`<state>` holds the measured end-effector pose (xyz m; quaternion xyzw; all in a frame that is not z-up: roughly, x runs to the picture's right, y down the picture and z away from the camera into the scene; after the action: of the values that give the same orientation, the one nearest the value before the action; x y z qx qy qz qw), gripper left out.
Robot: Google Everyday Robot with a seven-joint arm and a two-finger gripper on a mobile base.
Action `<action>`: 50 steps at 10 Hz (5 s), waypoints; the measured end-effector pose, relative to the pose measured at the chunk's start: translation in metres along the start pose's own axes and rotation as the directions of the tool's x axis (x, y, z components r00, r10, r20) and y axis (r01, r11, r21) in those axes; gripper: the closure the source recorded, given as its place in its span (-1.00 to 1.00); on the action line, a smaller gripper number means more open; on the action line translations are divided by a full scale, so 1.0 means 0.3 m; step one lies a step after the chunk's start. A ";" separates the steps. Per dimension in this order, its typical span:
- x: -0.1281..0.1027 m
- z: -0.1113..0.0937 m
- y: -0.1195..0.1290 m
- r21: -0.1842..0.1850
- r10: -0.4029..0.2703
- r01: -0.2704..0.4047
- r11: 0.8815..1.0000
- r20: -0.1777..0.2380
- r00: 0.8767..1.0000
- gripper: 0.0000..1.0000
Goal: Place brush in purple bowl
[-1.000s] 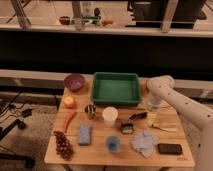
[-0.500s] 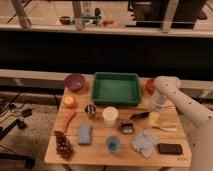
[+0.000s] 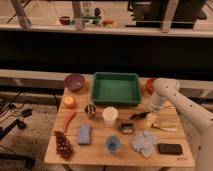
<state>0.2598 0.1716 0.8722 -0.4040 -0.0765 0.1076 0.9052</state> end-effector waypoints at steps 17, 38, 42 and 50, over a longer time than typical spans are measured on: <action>-0.115 -0.142 0.123 0.137 -0.138 0.140 0.981 -0.020 0.990 0.71; -0.542 -0.895 0.544 0.502 -0.475 0.363 0.785 0.112 0.873 0.71; -0.734 -0.887 0.481 0.499 -0.512 0.400 0.769 0.105 0.853 0.71; -0.776 -0.882 0.459 0.492 -0.513 0.405 0.771 0.102 0.852 0.71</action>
<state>0.0765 0.0120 0.5821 -0.1352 -0.2506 -0.0574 0.9569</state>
